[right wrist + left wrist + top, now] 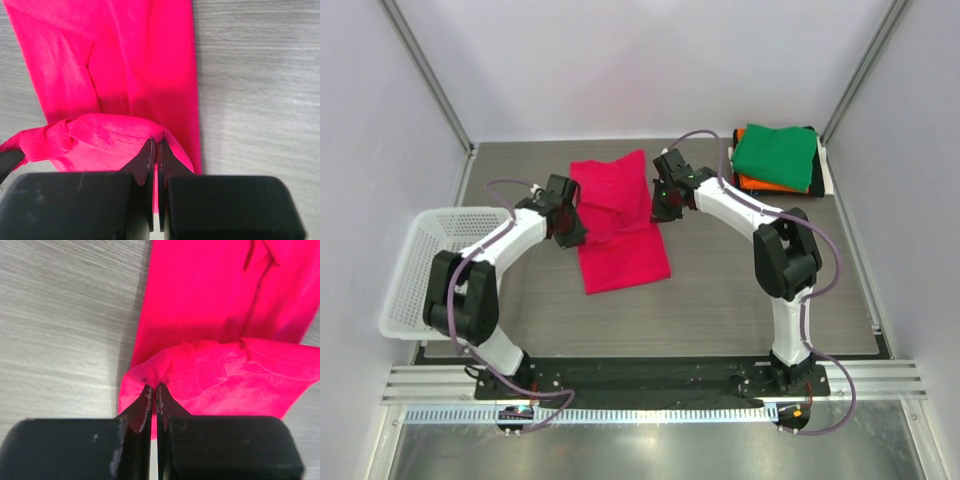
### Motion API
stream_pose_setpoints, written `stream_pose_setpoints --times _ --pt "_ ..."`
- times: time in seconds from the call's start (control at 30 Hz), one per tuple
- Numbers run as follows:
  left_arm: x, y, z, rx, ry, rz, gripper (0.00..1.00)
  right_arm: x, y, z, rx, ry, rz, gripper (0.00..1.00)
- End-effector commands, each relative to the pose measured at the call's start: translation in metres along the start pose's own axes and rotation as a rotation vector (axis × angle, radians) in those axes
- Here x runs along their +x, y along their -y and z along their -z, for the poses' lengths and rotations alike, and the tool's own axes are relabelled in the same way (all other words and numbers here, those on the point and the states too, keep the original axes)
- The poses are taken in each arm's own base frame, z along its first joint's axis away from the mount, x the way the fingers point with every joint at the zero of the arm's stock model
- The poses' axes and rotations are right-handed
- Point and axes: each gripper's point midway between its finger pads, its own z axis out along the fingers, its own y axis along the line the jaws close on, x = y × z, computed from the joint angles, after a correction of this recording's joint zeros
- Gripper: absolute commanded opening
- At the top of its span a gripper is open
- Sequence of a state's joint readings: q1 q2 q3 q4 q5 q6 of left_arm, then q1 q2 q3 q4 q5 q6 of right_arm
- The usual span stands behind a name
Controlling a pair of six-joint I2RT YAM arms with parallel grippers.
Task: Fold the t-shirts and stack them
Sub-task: Fold the tshirt
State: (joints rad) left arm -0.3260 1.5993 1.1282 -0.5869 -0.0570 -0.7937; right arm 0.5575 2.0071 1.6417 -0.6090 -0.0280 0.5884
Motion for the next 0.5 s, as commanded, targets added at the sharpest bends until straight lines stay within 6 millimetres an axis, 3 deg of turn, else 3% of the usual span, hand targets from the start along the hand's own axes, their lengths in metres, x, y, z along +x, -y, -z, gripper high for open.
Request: stream_pose_setpoints --times 0.0,0.13,0.2,0.23,0.27,0.3,0.37,0.4,0.47 --pt "-0.019 0.014 -0.007 0.060 0.017 -0.015 0.01 -0.016 -0.008 -0.002 -0.033 0.019 0.008 0.01" --pt "-0.019 0.011 -0.035 0.037 -0.042 -0.017 0.06 -0.016 0.000 -0.025 -0.006 -0.008 -0.016 0.02" --pt "-0.030 0.015 -0.040 0.056 -0.048 -0.007 0.09 -0.025 0.000 -0.028 -0.002 -0.005 -0.037 0.07" --pt "-0.032 0.015 -0.044 0.055 -0.060 -0.005 0.13 -0.028 -0.001 -0.030 -0.003 -0.006 -0.041 0.30" --pt "-0.035 0.009 -0.053 0.043 -0.083 0.001 0.26 -0.034 0.001 -0.037 0.005 -0.013 -0.049 0.43" --pt "-0.048 0.018 -0.051 0.068 -0.077 0.004 0.36 -0.039 -0.001 -0.037 0.004 -0.012 -0.050 0.57" --pt "-0.054 0.011 -0.056 0.048 -0.122 0.018 0.50 -0.049 -0.002 -0.035 0.022 -0.014 -0.044 0.72" --pt "-0.070 0.019 -0.048 0.069 -0.099 0.005 0.54 -0.053 -0.005 -0.029 0.021 -0.007 -0.041 0.73" --pt "-0.079 0.013 -0.036 0.044 -0.098 0.002 0.64 -0.056 -0.008 -0.017 0.024 0.006 -0.035 0.75"
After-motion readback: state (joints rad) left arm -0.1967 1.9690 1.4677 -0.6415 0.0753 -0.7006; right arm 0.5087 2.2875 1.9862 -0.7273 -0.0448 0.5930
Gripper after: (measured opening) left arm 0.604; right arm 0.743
